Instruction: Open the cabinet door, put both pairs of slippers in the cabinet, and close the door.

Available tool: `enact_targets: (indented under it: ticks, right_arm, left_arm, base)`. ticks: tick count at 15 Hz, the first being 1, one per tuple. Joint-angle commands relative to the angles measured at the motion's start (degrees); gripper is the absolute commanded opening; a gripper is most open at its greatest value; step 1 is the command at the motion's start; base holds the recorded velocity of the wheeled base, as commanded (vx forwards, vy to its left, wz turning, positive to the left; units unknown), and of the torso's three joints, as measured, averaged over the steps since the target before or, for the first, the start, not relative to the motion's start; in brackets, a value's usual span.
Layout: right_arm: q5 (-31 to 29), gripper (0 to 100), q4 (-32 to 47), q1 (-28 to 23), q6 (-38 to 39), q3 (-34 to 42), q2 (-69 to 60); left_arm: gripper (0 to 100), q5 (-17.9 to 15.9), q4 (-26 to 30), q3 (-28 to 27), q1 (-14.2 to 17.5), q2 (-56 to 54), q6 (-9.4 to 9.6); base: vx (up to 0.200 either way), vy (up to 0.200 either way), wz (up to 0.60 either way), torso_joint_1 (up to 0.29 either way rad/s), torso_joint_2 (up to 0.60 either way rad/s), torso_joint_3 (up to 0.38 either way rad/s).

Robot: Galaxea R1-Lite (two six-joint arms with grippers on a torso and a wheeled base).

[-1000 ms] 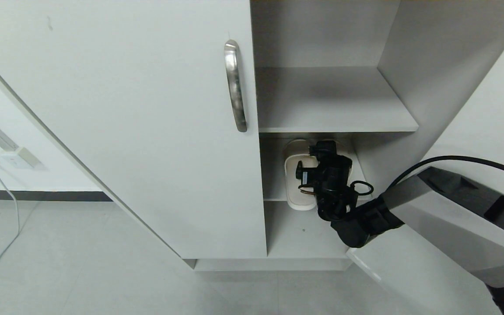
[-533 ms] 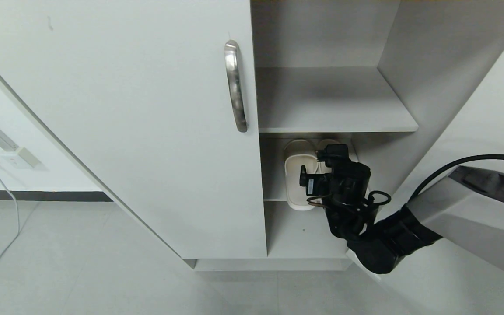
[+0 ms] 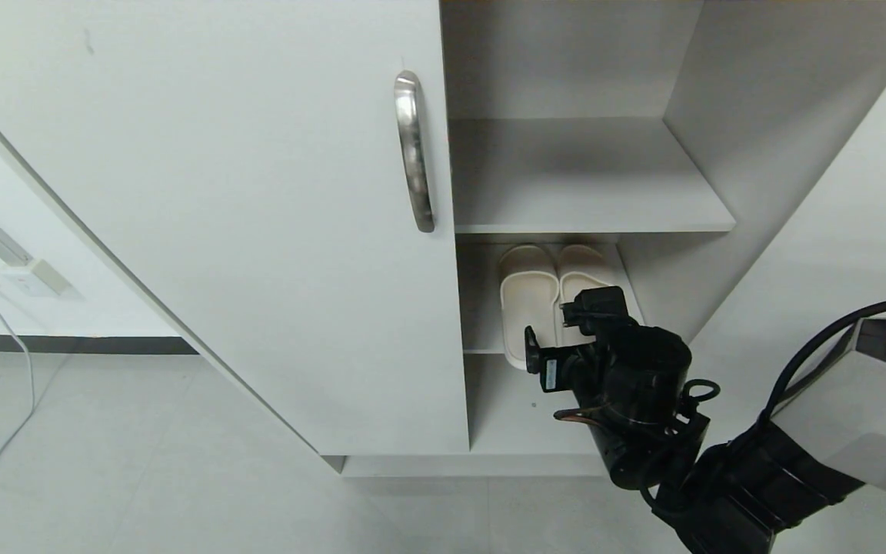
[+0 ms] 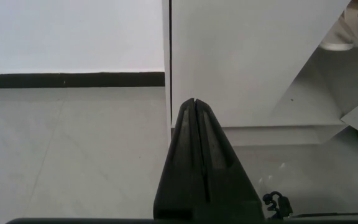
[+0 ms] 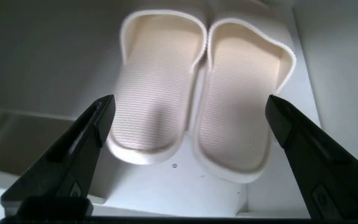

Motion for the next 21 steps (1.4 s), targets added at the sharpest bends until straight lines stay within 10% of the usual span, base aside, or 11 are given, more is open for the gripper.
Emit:
enact_targets:
  ticks: [1, 21]
  right_arm:
    - [-0.07, 100, 0.02, 0.34, -0.04, 0.2, -0.69]
    - [-0.86, 100, -0.06, 0.6, -0.13, 0.99, -0.95]
  left_arm:
    - [0, 0.0, -0.01, -0.04, 0.0, 0.09, -0.06]
    - [0, -0.18, -0.01, -0.04, 0.0, 0.09, 0.11]
  base:
    - [-0.2, 0.0, 0.0, 0.002, 0.0, 0.002]
    - [-0.05, 0.0, 0.0, 0.0, 0.0, 0.001]
